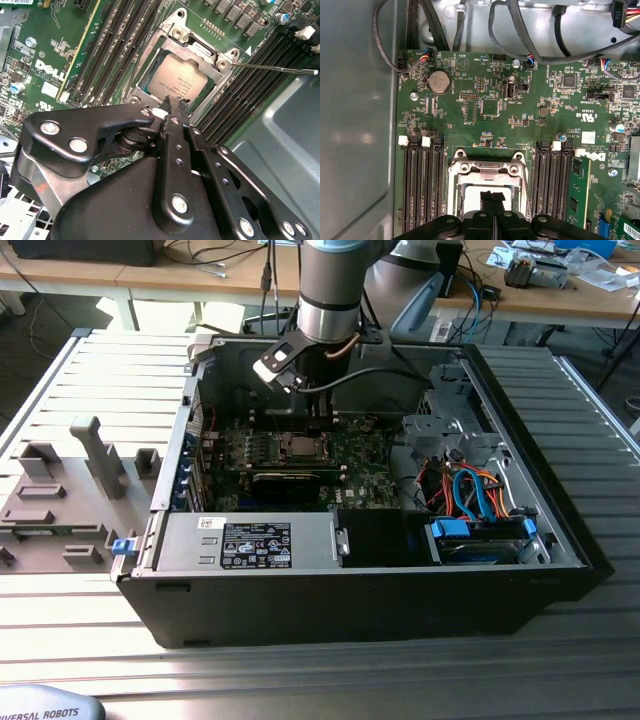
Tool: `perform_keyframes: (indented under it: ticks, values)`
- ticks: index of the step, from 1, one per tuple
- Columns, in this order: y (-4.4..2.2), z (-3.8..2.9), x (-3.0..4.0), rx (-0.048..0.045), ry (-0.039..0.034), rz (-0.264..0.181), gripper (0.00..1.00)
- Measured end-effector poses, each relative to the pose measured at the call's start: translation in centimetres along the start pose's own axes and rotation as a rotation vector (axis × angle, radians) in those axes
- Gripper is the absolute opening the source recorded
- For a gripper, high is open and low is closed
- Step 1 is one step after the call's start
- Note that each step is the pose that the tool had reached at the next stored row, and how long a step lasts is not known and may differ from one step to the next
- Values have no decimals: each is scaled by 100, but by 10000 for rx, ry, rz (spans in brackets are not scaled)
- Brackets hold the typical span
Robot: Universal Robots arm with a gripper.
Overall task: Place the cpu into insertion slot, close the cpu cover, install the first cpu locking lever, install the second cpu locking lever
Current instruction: 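Close the cpu cover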
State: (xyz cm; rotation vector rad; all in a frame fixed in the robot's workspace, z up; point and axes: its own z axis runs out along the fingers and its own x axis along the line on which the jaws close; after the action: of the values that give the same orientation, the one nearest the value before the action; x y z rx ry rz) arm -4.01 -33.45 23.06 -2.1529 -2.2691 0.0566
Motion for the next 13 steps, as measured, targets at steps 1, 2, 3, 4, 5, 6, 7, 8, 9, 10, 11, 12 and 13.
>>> perform_keyframes:
  ticks: [1, 2, 3, 4, 5, 6, 7, 8, 9, 10, 11, 12, 13]
  values:
    - [0, 2, 0, 0, 0, 0, 11]
    - [0, 4, 0, 0, 0, 0, 11]
    - [0, 6, 0, -1, 1, 0, 11]
    - [0, 10, 0, 0, 0, 0, 11]
    - [0, 13, 0, 0, 0, 0, 11]
    - [0, 15, 0, 0, 0, 0, 11]
    - [0, 16, 0, 0, 0, 0, 11]
    - [0, 19, 0, 0, 0, 0, 11]
    - [0, 20, 0, 0, 0, 0, 11]
    - [0, 22, 0, 0, 0, 0, 11]
    - [0, 25, 0, 0, 0, 0, 11]
    - [1, 27, 1, -1, 0, 0, 11]
    - [1, 30, 1, -1, 0, 0, 11]
